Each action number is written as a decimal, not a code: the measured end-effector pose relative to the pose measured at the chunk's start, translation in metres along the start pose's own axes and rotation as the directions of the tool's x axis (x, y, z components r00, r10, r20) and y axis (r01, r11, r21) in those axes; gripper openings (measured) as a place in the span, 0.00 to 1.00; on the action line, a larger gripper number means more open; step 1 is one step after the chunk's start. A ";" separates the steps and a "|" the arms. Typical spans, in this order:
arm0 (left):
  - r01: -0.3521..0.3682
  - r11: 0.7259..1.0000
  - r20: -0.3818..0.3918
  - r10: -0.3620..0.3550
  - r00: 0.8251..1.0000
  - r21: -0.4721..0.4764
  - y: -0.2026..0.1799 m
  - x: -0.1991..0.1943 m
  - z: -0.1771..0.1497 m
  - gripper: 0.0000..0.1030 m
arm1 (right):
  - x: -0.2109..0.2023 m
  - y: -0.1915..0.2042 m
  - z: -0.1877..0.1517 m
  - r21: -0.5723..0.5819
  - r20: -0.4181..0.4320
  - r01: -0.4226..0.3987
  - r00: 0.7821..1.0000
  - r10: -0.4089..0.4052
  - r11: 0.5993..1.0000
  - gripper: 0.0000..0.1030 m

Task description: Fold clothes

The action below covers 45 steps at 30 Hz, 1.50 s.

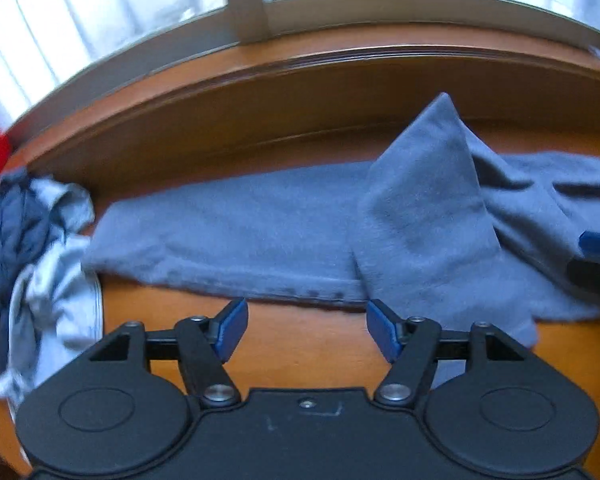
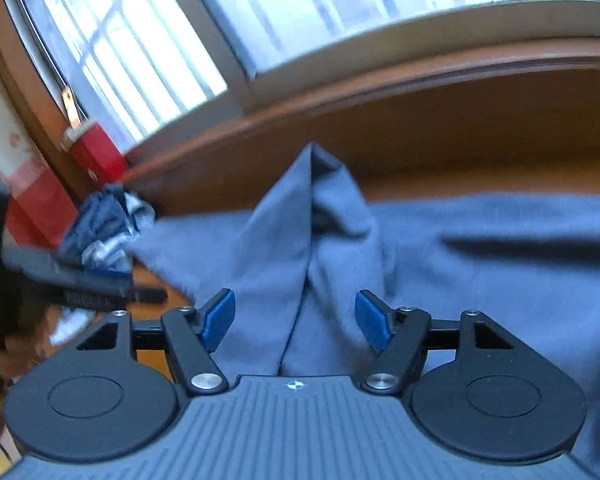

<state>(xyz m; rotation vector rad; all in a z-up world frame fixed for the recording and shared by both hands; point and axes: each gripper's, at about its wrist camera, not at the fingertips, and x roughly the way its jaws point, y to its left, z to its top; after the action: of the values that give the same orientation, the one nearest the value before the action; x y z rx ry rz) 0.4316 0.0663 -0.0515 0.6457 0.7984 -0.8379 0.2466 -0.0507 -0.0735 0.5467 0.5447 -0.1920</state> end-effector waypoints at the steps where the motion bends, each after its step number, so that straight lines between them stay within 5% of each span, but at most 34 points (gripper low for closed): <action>1: 0.026 0.999 0.016 -0.027 1.000 0.038 0.003 -0.001 -0.003 0.63 | 0.001 0.007 -0.006 0.013 0.010 0.028 1.000 -0.028 1.000 0.68; 6: 0.172 0.950 0.068 -0.196 0.978 0.262 0.022 0.002 -0.020 0.63 | 0.006 0.053 -0.029 0.093 0.113 0.200 0.971 -0.210 0.975 0.65; 11: 0.249 0.870 0.080 -0.310 0.947 0.426 0.040 -0.001 -0.034 0.63 | 0.033 0.088 -0.040 0.089 0.075 0.423 0.900 -0.430 0.902 0.64; 16: 0.270 0.833 0.105 -0.361 0.927 0.482 0.049 -0.002 -0.042 0.64 | 0.050 0.093 -0.045 0.098 0.047 0.543 0.835 -0.549 0.834 0.63; 17: 0.261 0.830 0.115 -0.360 0.926 0.493 0.048 -0.001 -0.043 0.64 | 0.052 0.093 -0.046 0.100 0.053 0.553 0.827 -0.559 0.827 0.57; 19: 0.239 0.824 0.140 -0.355 0.924 0.514 0.047 0.000 -0.046 0.64 | 0.057 0.095 -0.044 0.078 0.053 0.578 0.812 -0.582 0.813 0.22; 21: 0.223 0.814 0.168 -0.363 0.917 0.537 0.045 -0.002 -0.049 0.64 | 0.054 0.094 -0.037 0.113 0.039 0.535 0.840 -0.541 0.838 0.08; 27: 0.215 0.745 0.266 -0.468 0.843 0.632 0.020 -0.018 -0.056 0.64 | 0.022 0.111 0.004 0.205 0.142 0.324 0.924 -0.356 0.924 0.07; 31: 0.131 0.765 0.383 -0.453 0.805 0.630 0.003 -0.028 -0.057 0.69 | 0.021 0.121 0.038 0.187 0.172 0.174 0.963 -0.207 0.967 0.07; 36: -0.022 0.849 0.484 -0.280 0.829 0.528 0.002 -0.014 -0.039 0.66 | 0.029 0.146 0.059 0.044 0.170 0.136 0.975 -0.142 0.990 0.07; 38: -0.007 0.871 0.475 -0.260 0.841 0.490 0.015 -0.008 -0.029 0.31 | 0.030 0.151 0.059 -0.002 0.159 0.128 0.979 -0.126 0.992 0.07; 39: 0.023 0.882 0.453 -0.264 0.851 0.470 0.023 -0.005 -0.023 0.03 | 0.031 0.153 0.057 -0.016 0.148 0.119 0.982 -0.115 0.993 0.07; 43: 0.119 0.926 0.390 -0.264 0.882 0.358 0.053 0.007 -0.009 0.03 | 0.028 0.147 0.056 0.000 0.118 0.077 0.990 -0.077 0.997 0.20; 45: 0.133 0.953 0.372 -0.231 0.899 0.271 0.070 0.013 -0.002 0.03 | 0.017 0.135 0.058 0.021 0.139 0.098 0.985 -0.100 0.995 0.48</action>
<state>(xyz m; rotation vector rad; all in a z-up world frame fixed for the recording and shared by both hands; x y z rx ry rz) 0.4949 0.0994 -0.0501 0.5876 0.3884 -1.2082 0.3284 0.0308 0.0185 0.5163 0.4347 -0.3267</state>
